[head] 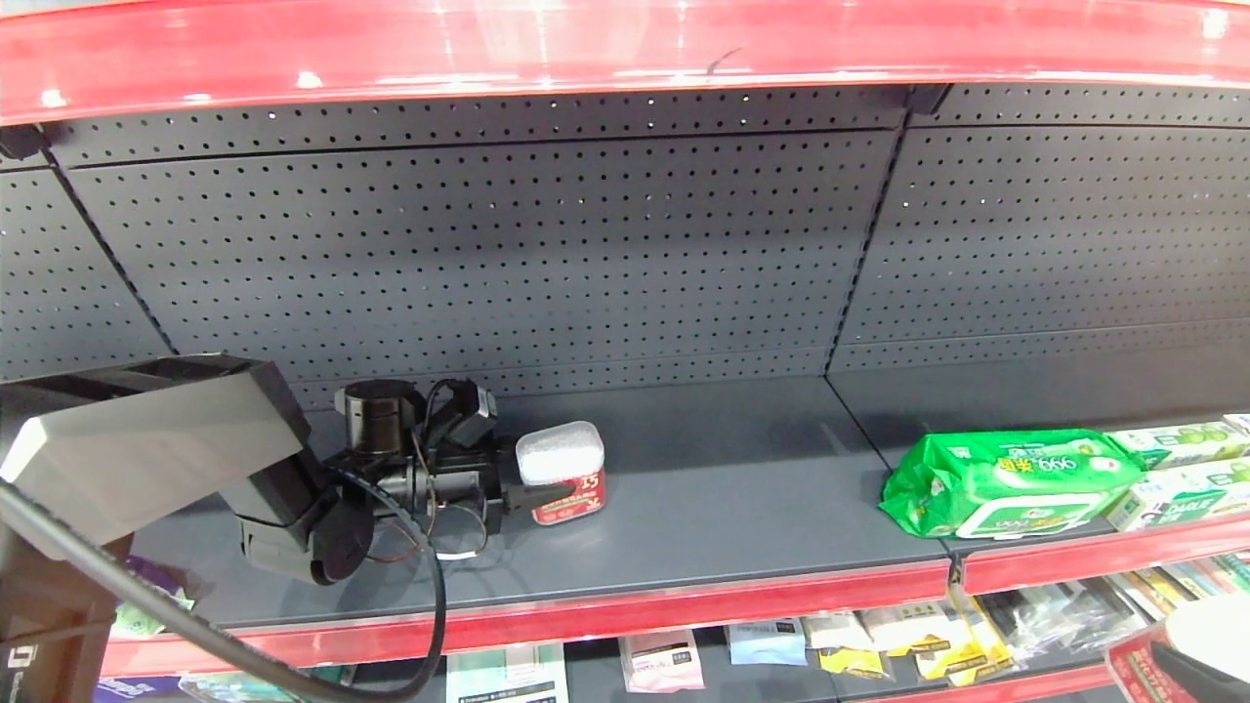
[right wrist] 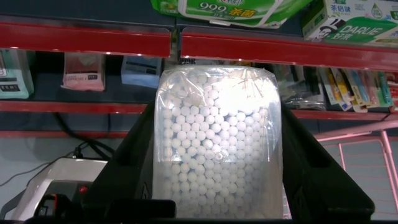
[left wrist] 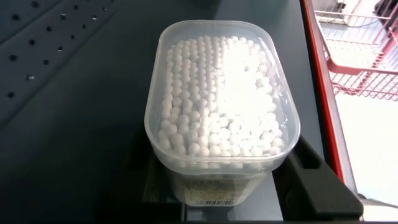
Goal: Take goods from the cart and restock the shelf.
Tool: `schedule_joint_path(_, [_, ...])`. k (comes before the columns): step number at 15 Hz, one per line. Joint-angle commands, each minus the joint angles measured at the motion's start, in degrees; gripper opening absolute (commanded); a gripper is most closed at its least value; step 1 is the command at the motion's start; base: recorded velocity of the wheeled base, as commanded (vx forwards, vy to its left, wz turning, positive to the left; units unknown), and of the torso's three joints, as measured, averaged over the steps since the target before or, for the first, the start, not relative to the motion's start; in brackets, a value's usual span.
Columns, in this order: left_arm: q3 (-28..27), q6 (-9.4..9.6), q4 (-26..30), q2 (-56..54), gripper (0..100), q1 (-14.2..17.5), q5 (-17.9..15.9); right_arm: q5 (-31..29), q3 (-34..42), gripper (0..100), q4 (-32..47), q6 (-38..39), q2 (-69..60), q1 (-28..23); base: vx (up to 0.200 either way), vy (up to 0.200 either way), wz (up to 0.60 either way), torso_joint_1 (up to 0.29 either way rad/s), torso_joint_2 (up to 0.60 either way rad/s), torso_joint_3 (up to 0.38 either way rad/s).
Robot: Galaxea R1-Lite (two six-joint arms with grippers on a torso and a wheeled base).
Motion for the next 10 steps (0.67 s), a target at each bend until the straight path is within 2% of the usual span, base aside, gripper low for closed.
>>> schedule_joint_path(1, [2.48, 0.01, -0.83, -1.28, 0, 0.88, -0.04, -0.04, -0.64, 0, -0.03, -0.04, 1.07, 0.00, 0.000, 0.000, 0.00, 0.000, 0.00, 0.000])
schedule_joint_path(10, [10.39, 0.01, -7.60, -2.33, 0, 2.82, -1.01, -0.04, -0.82, 0, -2.40, -0.04, 3.18, 0.00, 0.000, 0.000, 0.00, 0.000, 0.00, 0.000])
